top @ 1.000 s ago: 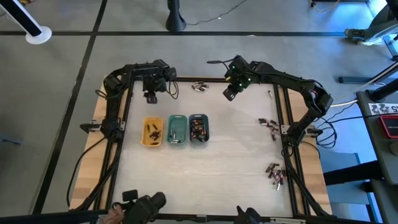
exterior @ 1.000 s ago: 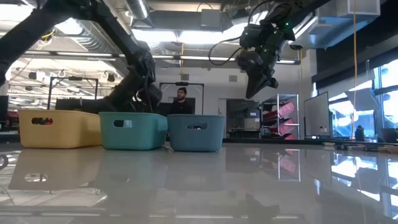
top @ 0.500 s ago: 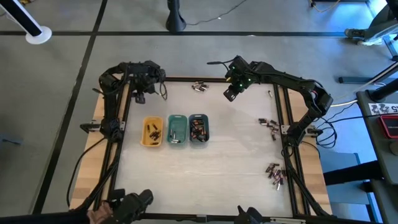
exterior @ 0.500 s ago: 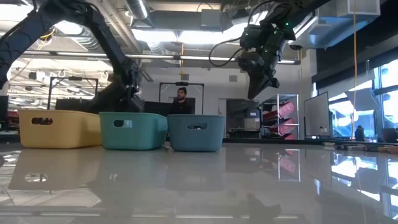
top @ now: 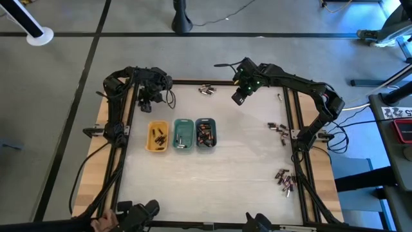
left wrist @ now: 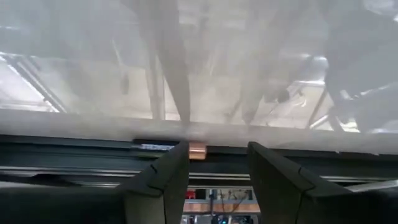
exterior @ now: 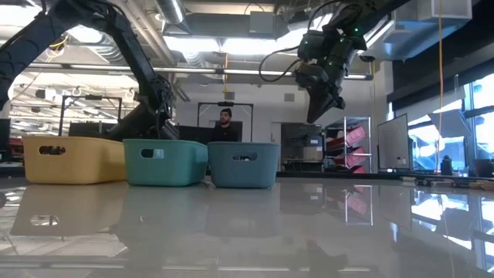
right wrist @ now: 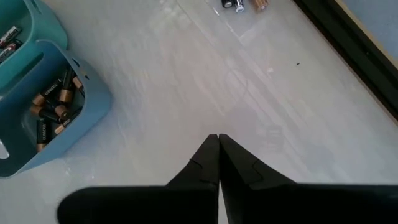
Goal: Sort batteries
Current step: Put the small black battery into the yellow bin
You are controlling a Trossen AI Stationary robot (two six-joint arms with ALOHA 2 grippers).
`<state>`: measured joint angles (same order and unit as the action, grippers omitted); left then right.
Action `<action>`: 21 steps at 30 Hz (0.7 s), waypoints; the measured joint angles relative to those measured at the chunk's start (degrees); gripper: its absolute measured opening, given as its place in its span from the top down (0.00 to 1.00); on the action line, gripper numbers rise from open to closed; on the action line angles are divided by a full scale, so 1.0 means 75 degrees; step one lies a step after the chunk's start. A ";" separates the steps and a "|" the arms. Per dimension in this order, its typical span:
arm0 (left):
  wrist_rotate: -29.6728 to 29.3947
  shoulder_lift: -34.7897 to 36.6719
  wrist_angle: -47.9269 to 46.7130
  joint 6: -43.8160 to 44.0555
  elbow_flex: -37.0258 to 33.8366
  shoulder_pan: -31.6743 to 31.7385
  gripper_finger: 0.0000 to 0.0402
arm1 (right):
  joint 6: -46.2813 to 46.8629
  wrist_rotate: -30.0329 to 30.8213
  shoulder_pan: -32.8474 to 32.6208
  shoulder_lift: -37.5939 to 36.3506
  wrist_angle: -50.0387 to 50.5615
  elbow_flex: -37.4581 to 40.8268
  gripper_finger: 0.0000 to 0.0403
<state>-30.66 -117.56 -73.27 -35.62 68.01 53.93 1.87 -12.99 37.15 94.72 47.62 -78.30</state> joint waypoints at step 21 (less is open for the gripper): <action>-0.0152 0.0023 0.0663 0.0391 0.0003 0.0417 0.62 | -0.0090 0.0012 0.0000 0.0000 0.0065 0.0000 0.99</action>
<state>-31.80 -117.38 -68.29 -32.69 68.03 57.06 1.19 -12.91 37.15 94.72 48.10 -78.30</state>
